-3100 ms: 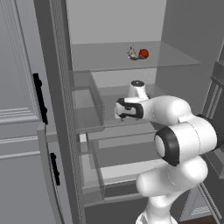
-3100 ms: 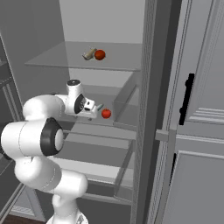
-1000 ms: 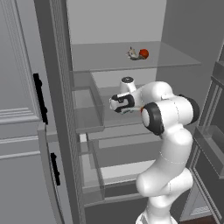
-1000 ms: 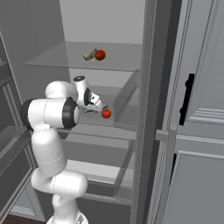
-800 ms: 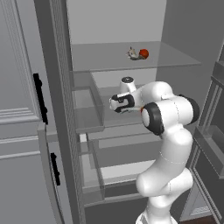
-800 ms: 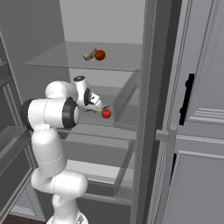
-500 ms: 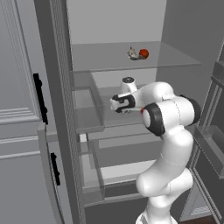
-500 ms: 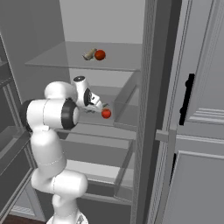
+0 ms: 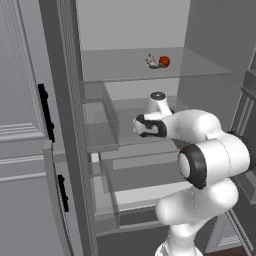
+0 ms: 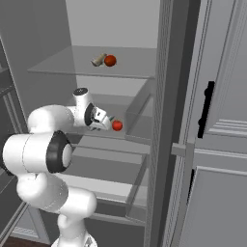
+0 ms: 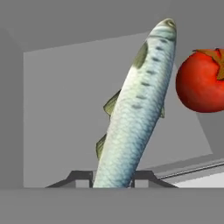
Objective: Place one tomato and one fish in each tupperware on the nearby counter, to pack two identical lunches.
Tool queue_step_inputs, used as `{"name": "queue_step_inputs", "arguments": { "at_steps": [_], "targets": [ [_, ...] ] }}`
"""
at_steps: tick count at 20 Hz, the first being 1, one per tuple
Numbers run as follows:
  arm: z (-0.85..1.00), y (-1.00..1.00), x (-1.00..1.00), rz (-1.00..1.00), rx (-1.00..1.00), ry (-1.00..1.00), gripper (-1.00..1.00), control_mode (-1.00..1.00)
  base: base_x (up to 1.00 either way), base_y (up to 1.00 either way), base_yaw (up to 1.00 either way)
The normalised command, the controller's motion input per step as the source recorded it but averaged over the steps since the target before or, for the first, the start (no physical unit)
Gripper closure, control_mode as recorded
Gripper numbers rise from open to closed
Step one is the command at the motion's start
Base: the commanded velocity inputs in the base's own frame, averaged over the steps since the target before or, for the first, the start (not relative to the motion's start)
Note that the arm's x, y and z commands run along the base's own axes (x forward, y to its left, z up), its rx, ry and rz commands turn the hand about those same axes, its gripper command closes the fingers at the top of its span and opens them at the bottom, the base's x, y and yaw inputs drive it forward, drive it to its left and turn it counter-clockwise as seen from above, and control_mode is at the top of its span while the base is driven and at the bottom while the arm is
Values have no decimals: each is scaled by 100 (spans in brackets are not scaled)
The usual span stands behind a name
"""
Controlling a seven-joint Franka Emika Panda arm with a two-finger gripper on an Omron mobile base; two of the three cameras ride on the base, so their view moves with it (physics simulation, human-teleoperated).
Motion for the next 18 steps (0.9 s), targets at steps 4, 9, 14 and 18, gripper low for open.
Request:
{"name": "queue_step_inputs", "arguments": {
  "at_steps": [4, 9, 14, 18],
  "targets": [
    [100, 0, -99, 25, -5, 2, 100, -100, 0, 0, 0],
    [100, 0, -100, 27, -6, 11, 100, -100, 0, 0, 0],
    [92, -2, -100, 21, -8, 21, 100, -100, 0, 0, 0],
    [35, -38, -100, 5, -1, 15, 100, -100, 0, 0, 0]
  ]
}}
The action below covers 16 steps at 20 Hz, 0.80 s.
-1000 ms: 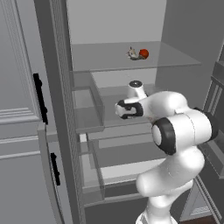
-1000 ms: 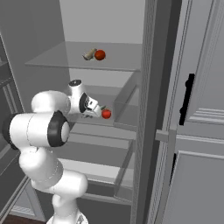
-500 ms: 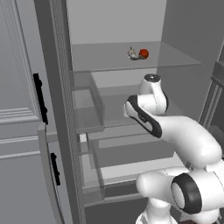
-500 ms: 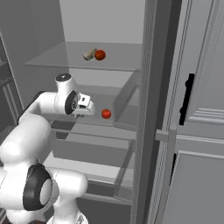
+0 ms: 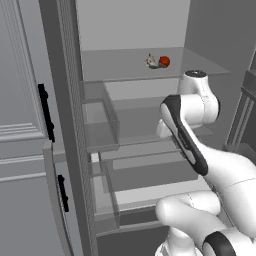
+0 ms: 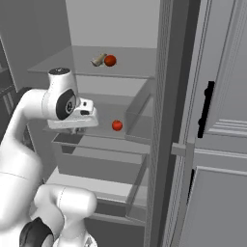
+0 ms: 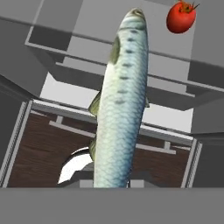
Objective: Place one tomato and one fish in each tupperware on the nearby counter, to pack two identical lunches.
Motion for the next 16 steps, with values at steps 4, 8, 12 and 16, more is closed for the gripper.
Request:
{"name": "queue_step_inputs", "arguments": {
  "at_steps": [4, 8, 12, 16],
  "targets": [
    [-9, -46, -100, 0, 0, 2, 100, -100, 0, 0, 0],
    [-3, -13, -100, 0, 0, -1, 100, -100, 0, 0, 0],
    [0, 1, -74, 2, 0, -3, 100, -100, 0, 0, 0],
    [0, 0, 0, 0, 0, 0, 100, -100, 0, 0, 0]
  ]
}}
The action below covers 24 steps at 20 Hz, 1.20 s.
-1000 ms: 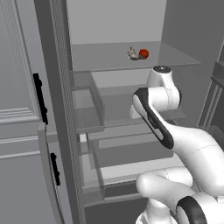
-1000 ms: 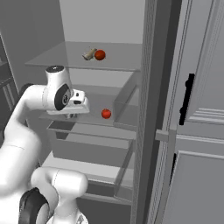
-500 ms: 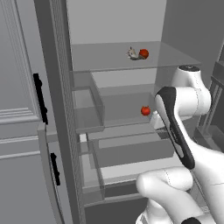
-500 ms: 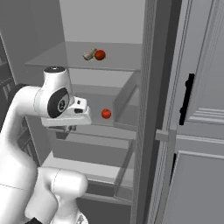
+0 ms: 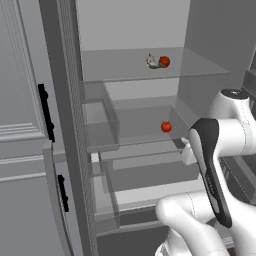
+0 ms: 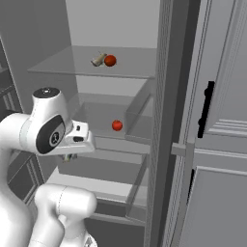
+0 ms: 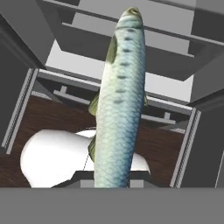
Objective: Place one tomato and one fish in each tupperware on the nearby counter, to pack two identical lunches.
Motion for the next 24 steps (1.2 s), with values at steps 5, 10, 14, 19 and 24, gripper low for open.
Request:
{"name": "queue_step_inputs", "arguments": {
  "at_steps": [5, 10, 14, 19, 24],
  "targets": [
    [0, 0, -1, 0, 0, 0, 100, 100, -50, 0, 0],
    [0, 0, 0, 0, 0, 0, 100, 100, -100, 0, 0],
    [0, 0, 0, 0, 0, 0, 100, 100, -100, 1, 0],
    [0, 0, 0, 0, 0, 0, 100, 100, -73, 59, 55],
    [0, 0, 0, 0, 0, 0, 100, 100, -7, 49, 98]
  ]
}}
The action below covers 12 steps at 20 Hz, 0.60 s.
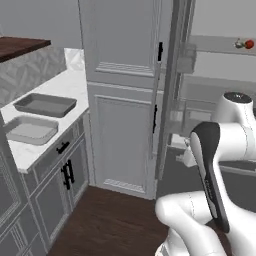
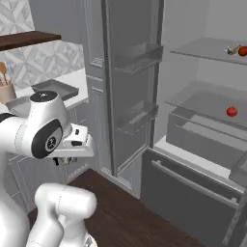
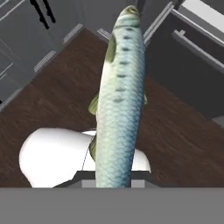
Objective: Place one tomato and one fish in each tupperware on the nearby counter, to pack two identical lunches.
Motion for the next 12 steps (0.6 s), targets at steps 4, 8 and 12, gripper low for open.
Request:
{"name": "queue_step_inputs", "arguments": {
  "at_steps": [4, 8, 12],
  "targets": [
    [0, 0, 0, 0, 0, 0, 100, 100, -19, 60, 92],
    [0, 0, 0, 0, 0, 0, 100, 100, -1, 56, 76],
    [0, 0, 0, 0, 0, 0, 100, 100, 95, 6, 28]
  ]
}}
